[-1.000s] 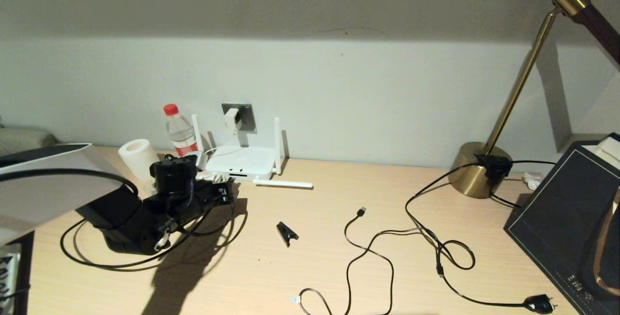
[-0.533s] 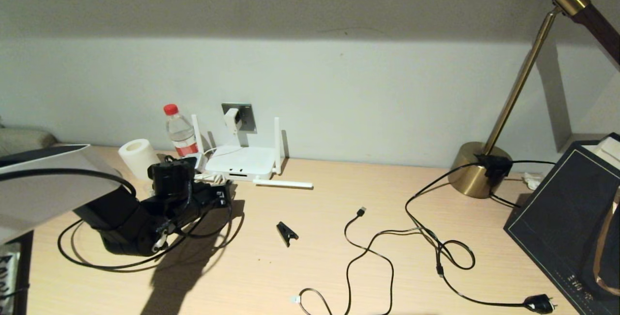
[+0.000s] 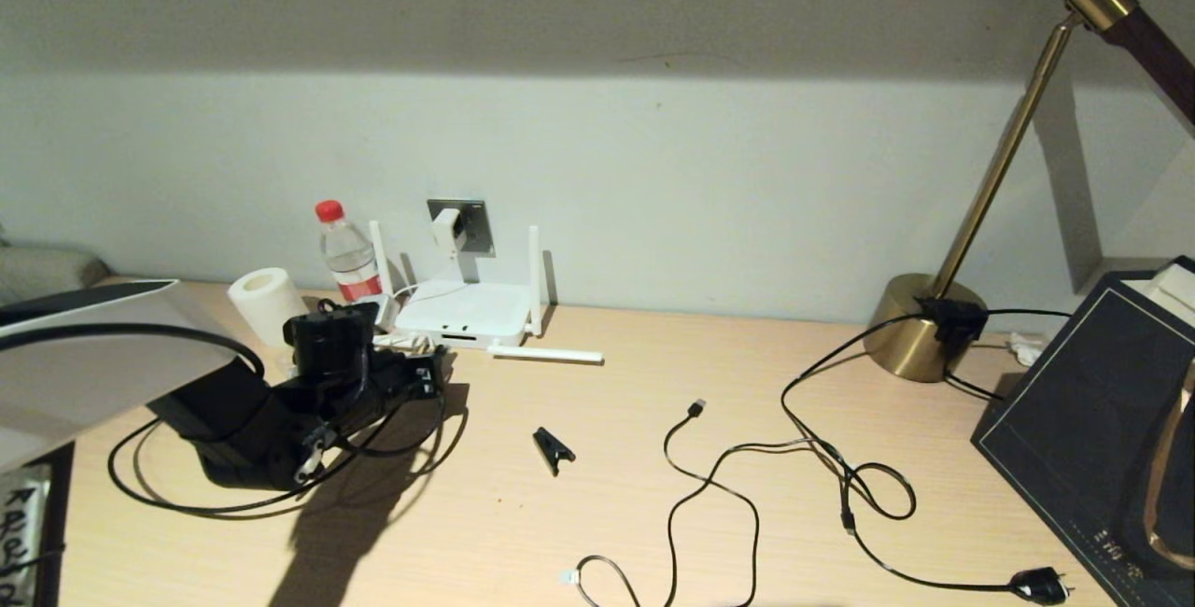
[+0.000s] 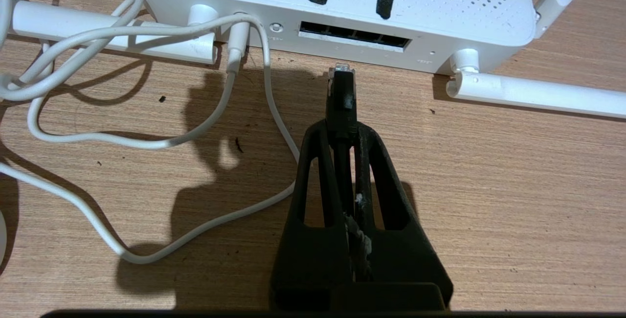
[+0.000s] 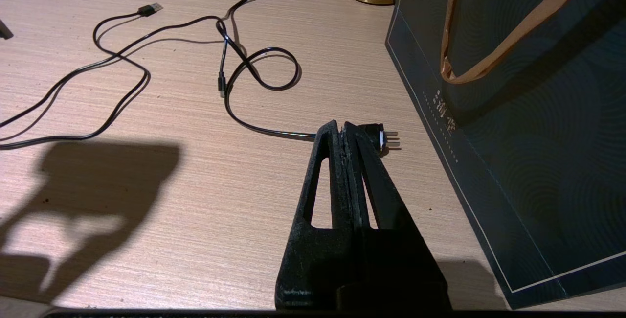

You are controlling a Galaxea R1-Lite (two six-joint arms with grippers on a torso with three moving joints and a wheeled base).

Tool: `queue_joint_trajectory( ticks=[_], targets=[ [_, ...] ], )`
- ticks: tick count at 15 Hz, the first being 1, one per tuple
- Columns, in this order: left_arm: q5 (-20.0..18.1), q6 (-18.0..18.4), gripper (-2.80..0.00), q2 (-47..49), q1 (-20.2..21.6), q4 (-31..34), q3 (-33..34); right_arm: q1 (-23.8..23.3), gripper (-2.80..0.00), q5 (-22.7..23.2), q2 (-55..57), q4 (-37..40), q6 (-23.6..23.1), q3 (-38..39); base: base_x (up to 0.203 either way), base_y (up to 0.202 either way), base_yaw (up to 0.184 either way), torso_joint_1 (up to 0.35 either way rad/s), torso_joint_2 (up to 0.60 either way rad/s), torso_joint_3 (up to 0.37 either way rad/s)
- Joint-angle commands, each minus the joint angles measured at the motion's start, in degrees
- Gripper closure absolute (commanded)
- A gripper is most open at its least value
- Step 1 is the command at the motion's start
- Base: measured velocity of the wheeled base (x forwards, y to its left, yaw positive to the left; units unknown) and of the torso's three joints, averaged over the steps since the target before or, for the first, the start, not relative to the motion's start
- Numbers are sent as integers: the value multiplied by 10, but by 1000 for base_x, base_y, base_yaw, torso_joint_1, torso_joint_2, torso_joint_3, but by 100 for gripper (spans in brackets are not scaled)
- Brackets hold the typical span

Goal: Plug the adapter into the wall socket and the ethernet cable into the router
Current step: Plug cable into router interface

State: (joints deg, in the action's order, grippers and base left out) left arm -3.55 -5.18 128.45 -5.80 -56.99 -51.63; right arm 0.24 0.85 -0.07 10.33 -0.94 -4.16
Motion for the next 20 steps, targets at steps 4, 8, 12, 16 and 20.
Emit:
queue_joint_trajectory(
  ticks=[4,8,12,16,20],
  targets=[
    [4,-3,0,15,0,-3,-13,0,0,0,1,0,0,-1,0,0,0,0,0,0],
    [6,-4,0,17,0,-3,-23,0,0,0,1,0,0,0,0,0,0,0,0,0],
    [6,-2,0,15,1,-2,-23,0,0,0,1,0,0,0,0,0,0,0,0,0],
    [7,2,0,17,1,-1,-31,0,0,0,1,0,0,0,0,0,0,0,0,0],
    [14,6,0,18,1,3,-44,0,0,0,1,0,0,0,0,0,0,0,0,0]
  ],
)
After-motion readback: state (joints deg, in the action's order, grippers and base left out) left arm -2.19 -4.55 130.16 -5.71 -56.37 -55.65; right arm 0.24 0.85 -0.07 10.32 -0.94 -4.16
